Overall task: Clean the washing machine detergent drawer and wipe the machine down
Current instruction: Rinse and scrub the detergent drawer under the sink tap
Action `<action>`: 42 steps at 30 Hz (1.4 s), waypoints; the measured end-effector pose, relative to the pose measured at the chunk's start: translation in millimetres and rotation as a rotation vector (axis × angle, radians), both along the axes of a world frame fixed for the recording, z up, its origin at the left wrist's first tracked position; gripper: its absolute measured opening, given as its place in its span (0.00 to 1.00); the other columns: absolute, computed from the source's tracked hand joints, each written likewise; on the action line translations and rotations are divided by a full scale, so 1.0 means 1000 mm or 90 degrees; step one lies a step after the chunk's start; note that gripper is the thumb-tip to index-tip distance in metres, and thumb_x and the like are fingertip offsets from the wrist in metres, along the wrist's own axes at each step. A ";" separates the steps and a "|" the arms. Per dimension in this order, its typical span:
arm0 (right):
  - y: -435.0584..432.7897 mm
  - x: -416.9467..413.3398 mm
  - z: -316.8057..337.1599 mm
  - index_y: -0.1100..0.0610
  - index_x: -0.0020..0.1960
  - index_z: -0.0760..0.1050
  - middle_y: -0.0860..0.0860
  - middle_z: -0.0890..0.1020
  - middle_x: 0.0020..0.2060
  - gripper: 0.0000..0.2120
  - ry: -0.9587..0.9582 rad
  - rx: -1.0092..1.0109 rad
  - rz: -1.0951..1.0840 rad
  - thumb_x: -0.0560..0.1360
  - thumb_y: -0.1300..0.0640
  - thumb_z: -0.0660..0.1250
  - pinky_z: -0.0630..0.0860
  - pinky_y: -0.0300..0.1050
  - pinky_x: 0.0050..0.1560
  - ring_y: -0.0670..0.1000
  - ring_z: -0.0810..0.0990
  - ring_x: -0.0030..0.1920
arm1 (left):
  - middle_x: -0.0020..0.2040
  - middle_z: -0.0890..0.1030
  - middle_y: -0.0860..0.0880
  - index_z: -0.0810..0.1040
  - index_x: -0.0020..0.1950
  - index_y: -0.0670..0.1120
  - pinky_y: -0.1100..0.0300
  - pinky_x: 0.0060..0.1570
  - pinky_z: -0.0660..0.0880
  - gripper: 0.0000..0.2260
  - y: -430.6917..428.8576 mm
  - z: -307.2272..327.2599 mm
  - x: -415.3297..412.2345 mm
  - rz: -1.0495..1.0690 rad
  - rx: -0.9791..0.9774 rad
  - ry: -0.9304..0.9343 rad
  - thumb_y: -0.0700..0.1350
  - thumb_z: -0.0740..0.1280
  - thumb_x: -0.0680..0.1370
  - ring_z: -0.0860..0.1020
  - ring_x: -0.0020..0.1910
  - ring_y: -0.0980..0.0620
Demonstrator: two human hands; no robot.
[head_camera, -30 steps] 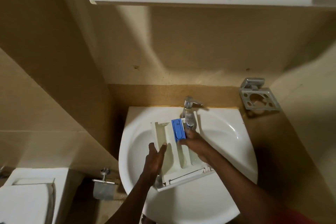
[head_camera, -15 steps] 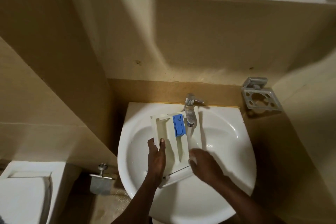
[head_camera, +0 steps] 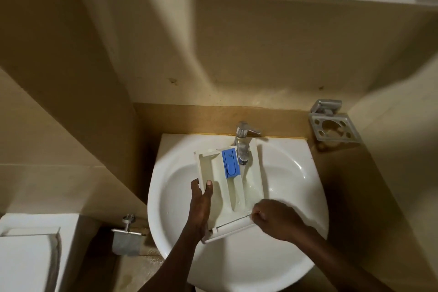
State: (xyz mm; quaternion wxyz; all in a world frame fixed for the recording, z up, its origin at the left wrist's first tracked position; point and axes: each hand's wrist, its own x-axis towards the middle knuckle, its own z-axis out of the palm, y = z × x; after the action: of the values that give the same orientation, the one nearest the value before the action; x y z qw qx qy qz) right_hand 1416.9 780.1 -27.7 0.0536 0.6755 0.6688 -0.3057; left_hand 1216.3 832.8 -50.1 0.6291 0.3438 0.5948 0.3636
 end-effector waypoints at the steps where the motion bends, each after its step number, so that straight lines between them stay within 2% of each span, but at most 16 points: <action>1: -0.002 0.006 -0.002 0.50 0.50 0.76 0.46 0.79 0.50 0.15 -0.042 0.002 -0.002 0.79 0.44 0.55 0.73 0.46 0.51 0.49 0.77 0.53 | 0.58 0.77 0.52 0.65 0.65 0.48 0.52 0.54 0.76 0.15 -0.001 -0.001 0.000 -0.002 0.002 -0.001 0.53 0.58 0.82 0.77 0.54 0.53; 5: -0.021 -0.029 0.002 0.53 0.52 0.75 0.50 0.78 0.51 0.32 -0.091 0.116 0.097 0.74 0.38 0.38 0.72 0.48 0.55 0.52 0.76 0.54 | 0.58 0.77 0.52 0.64 0.66 0.49 0.49 0.56 0.75 0.16 -0.003 -0.003 0.001 0.002 0.006 0.027 0.55 0.57 0.82 0.77 0.53 0.53; 9: -0.029 -0.083 0.008 0.48 0.60 0.74 0.48 0.79 0.53 0.22 0.119 0.111 0.166 0.75 0.44 0.48 0.73 0.48 0.57 0.50 0.76 0.55 | 0.58 0.77 0.50 0.64 0.65 0.50 0.46 0.58 0.76 0.16 -0.002 -0.005 0.002 0.003 0.005 0.046 0.57 0.57 0.82 0.78 0.54 0.51; 12: -0.009 -0.065 0.009 0.47 0.46 0.82 0.46 0.84 0.47 0.14 0.292 -0.035 -0.010 0.74 0.50 0.57 0.75 0.45 0.56 0.45 0.80 0.51 | 0.58 0.77 0.51 0.65 0.64 0.51 0.50 0.56 0.76 0.13 0.002 -0.005 0.000 -0.008 -0.005 0.011 0.56 0.57 0.82 0.77 0.53 0.53; 14: 0.002 -0.035 0.008 0.44 0.36 0.79 0.43 0.84 0.41 0.12 0.273 -0.041 -0.101 0.71 0.51 0.59 0.77 0.45 0.54 0.43 0.81 0.47 | 0.59 0.77 0.52 0.65 0.63 0.53 0.51 0.56 0.75 0.13 0.006 -0.006 -0.004 -0.020 -0.017 -0.004 0.56 0.57 0.82 0.77 0.54 0.55; 16: 0.008 -0.011 0.006 0.45 0.34 0.77 0.43 0.83 0.39 0.11 0.207 0.011 -0.185 0.71 0.51 0.59 0.78 0.44 0.49 0.43 0.81 0.43 | 0.59 0.76 0.53 0.65 0.64 0.56 0.49 0.56 0.75 0.13 0.008 -0.007 -0.010 -0.040 -0.043 -0.024 0.58 0.57 0.81 0.77 0.54 0.55; 21: 0.014 -0.009 -0.004 0.52 0.42 0.73 0.46 0.78 0.39 0.02 0.158 0.051 -0.356 0.71 0.58 0.65 0.71 0.39 0.35 0.47 0.78 0.39 | 0.56 0.76 0.54 0.63 0.63 0.58 0.49 0.45 0.80 0.14 0.007 0.000 -0.010 -0.105 -0.102 -0.012 0.61 0.56 0.81 0.78 0.53 0.52; 25: 0.018 -0.006 -0.005 0.55 0.43 0.70 0.50 0.76 0.40 0.08 0.208 0.212 -0.553 0.70 0.59 0.69 0.73 0.45 0.39 0.53 0.76 0.41 | 0.58 0.78 0.50 0.65 0.63 0.56 0.43 0.52 0.80 0.16 0.009 0.000 -0.012 -0.100 -0.099 0.023 0.63 0.55 0.80 0.79 0.55 0.47; 27: 0.024 0.001 -0.010 0.54 0.54 0.71 0.48 0.77 0.49 0.18 0.270 0.081 -0.579 0.69 0.51 0.74 0.77 0.46 0.45 0.53 0.79 0.50 | 0.59 0.79 0.48 0.67 0.64 0.55 0.41 0.55 0.79 0.21 0.010 -0.001 -0.016 -0.089 -0.088 0.025 0.66 0.57 0.77 0.80 0.56 0.46; 29: 0.029 0.005 -0.013 0.55 0.59 0.73 0.47 0.79 0.50 0.24 0.280 -0.110 -0.480 0.68 0.46 0.75 0.76 0.41 0.41 0.50 0.80 0.49 | 0.61 0.79 0.48 0.68 0.64 0.56 0.40 0.59 0.77 0.23 0.011 -0.003 -0.020 -0.089 -0.079 0.036 0.67 0.57 0.76 0.79 0.57 0.46; 31: 0.035 0.005 -0.008 0.55 0.58 0.76 0.49 0.82 0.46 0.20 0.258 -0.235 -0.383 0.70 0.48 0.75 0.73 0.38 0.35 0.48 0.79 0.42 | 0.61 0.79 0.49 0.69 0.66 0.56 0.41 0.61 0.76 0.21 0.013 -0.004 -0.022 -0.114 -0.070 0.078 0.66 0.55 0.78 0.79 0.57 0.47; 33: 0.049 0.007 -0.007 0.57 0.60 0.76 0.54 0.82 0.49 0.20 0.277 -0.286 -0.382 0.71 0.53 0.74 0.75 0.40 0.40 0.51 0.79 0.46 | 0.62 0.78 0.49 0.69 0.68 0.54 0.42 0.63 0.74 0.23 0.015 -0.004 -0.024 -0.149 -0.065 0.121 0.66 0.54 0.79 0.78 0.59 0.47; 35: 0.065 0.006 0.000 0.58 0.64 0.74 0.56 0.82 0.55 0.21 0.366 -0.255 -0.446 0.72 0.58 0.73 0.78 0.48 0.54 0.54 0.80 0.55 | 0.64 0.77 0.48 0.68 0.70 0.54 0.42 0.63 0.74 0.25 0.017 -0.003 -0.026 -0.179 -0.066 0.124 0.66 0.53 0.79 0.77 0.60 0.47; 38: 0.089 -0.006 0.015 0.60 0.71 0.68 0.50 0.77 0.59 0.24 0.519 -0.151 -0.554 0.76 0.66 0.65 0.68 0.54 0.69 0.59 0.74 0.65 | 0.65 0.76 0.49 0.66 0.72 0.55 0.43 0.62 0.74 0.25 0.019 -0.001 -0.030 -0.194 -0.087 0.117 0.66 0.52 0.79 0.76 0.61 0.46; 40: 0.095 -0.019 0.021 0.59 0.75 0.61 0.47 0.69 0.59 0.26 0.536 -0.054 -0.589 0.78 0.69 0.59 0.64 0.48 0.68 0.56 0.69 0.68 | 0.64 0.78 0.49 0.67 0.71 0.56 0.42 0.60 0.76 0.26 0.021 -0.002 -0.033 -0.196 -0.096 0.118 0.68 0.52 0.78 0.77 0.60 0.46; 42: 0.094 -0.026 0.012 0.55 0.78 0.57 0.48 0.71 0.62 0.29 0.496 0.029 -0.593 0.79 0.68 0.57 0.71 0.43 0.55 0.52 0.75 0.55 | 0.64 0.78 0.48 0.67 0.71 0.54 0.41 0.62 0.75 0.30 0.022 -0.005 -0.034 -0.198 -0.084 0.125 0.70 0.53 0.76 0.77 0.60 0.46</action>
State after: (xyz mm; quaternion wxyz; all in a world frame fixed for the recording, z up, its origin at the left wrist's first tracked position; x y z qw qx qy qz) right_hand 1391.2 874.1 -16.1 -0.3490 0.7365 0.2797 -0.5074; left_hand 1182.2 855.2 -54.8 0.6376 0.4238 0.6156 0.1867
